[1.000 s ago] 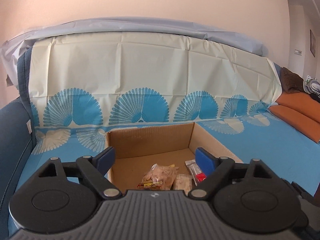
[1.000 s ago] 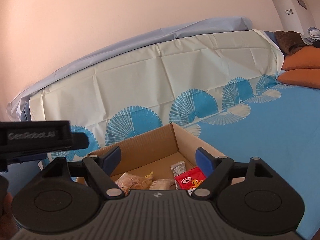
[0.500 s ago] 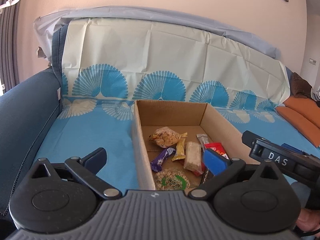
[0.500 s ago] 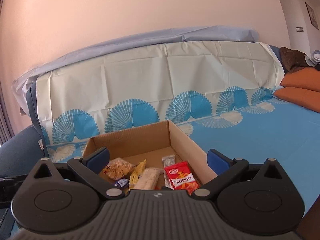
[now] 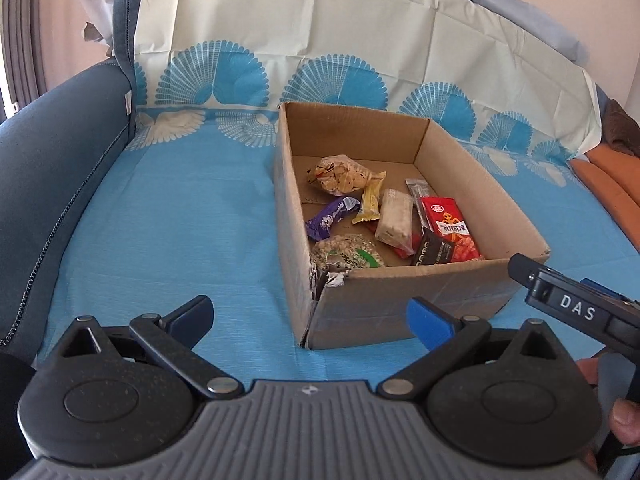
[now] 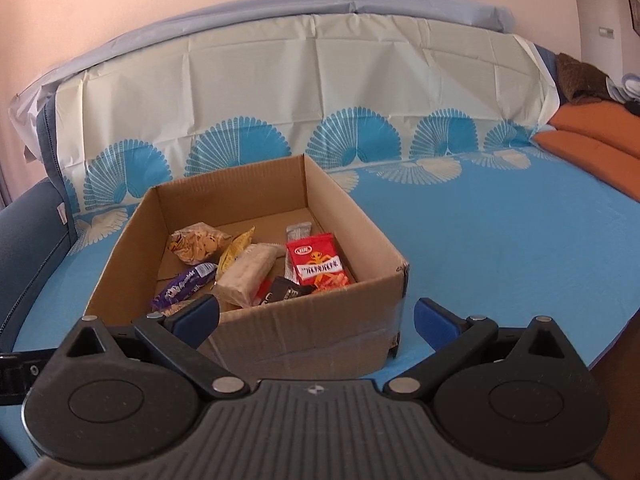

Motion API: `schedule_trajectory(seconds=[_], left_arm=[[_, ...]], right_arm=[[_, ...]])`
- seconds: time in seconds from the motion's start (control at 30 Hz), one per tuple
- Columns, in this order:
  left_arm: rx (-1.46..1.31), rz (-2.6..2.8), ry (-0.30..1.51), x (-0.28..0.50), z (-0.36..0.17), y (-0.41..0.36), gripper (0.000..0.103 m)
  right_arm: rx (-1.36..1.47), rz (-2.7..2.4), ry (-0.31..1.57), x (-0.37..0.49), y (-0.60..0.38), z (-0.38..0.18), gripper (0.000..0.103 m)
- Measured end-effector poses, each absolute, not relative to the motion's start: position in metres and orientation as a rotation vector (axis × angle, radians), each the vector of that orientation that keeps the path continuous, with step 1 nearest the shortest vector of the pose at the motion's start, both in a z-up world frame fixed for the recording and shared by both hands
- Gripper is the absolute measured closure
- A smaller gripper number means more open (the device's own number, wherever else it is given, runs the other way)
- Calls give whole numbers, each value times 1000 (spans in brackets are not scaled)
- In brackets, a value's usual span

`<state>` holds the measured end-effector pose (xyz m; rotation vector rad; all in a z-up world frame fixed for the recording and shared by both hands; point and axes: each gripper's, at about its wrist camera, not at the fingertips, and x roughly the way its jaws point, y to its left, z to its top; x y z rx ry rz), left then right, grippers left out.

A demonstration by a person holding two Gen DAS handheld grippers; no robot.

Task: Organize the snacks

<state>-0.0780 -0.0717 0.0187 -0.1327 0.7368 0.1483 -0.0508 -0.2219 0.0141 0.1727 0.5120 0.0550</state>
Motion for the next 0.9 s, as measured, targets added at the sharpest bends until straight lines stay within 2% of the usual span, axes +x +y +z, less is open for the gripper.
schedule_trajectory(seconds=[0.9], left_arm=[[-124,146,690,-77,11,-68,0]], right_arm=[[74,127,446,-53,-189,18,1]])
